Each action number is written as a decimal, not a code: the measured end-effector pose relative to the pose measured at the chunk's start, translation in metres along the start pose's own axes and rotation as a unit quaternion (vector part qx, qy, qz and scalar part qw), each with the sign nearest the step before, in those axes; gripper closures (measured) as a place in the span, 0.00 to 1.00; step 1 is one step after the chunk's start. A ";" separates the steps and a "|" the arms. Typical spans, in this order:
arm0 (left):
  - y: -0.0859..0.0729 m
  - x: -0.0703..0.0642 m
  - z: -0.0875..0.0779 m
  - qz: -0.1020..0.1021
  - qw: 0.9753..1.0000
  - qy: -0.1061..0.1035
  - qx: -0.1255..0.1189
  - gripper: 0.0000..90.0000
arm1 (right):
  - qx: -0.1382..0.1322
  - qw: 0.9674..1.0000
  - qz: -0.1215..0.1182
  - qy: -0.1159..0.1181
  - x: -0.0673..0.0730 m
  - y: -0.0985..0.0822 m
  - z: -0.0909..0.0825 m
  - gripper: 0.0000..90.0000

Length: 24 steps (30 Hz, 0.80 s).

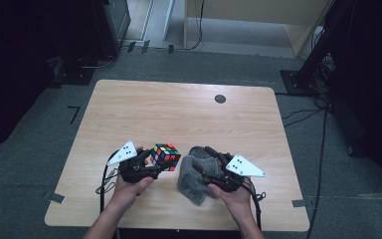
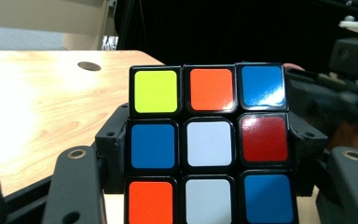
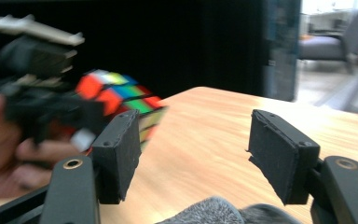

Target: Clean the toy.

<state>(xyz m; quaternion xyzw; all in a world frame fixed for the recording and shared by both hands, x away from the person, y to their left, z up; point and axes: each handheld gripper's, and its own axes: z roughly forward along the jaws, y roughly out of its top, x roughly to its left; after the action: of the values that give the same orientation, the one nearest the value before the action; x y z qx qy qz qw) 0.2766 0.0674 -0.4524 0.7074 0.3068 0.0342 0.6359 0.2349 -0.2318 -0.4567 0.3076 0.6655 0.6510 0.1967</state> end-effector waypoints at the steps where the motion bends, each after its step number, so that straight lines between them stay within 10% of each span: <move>1: 0.001 0.000 0.000 -0.003 1.000 -0.001 0.002 0.38 | 0.003 1.000 -0.010 0.009 0.004 -0.002 0.003 0.35; 7: 0.011 0.005 0.001 -0.050 0.999 -0.007 0.013 0.38 | -0.002 0.997 -0.067 0.031 0.023 -0.014 0.018 0.33; 24: 0.014 -0.006 0.020 -0.102 0.989 -0.046 0.093 0.38 | 0.004 0.980 -0.200 0.010 0.035 -0.028 0.032 0.28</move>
<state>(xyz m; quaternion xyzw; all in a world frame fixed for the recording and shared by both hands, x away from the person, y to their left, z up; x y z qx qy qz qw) 0.2857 0.0469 -0.4413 0.7295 0.3493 -0.0923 0.5808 0.2265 -0.1838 -0.4816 0.1623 0.7184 0.5986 0.3151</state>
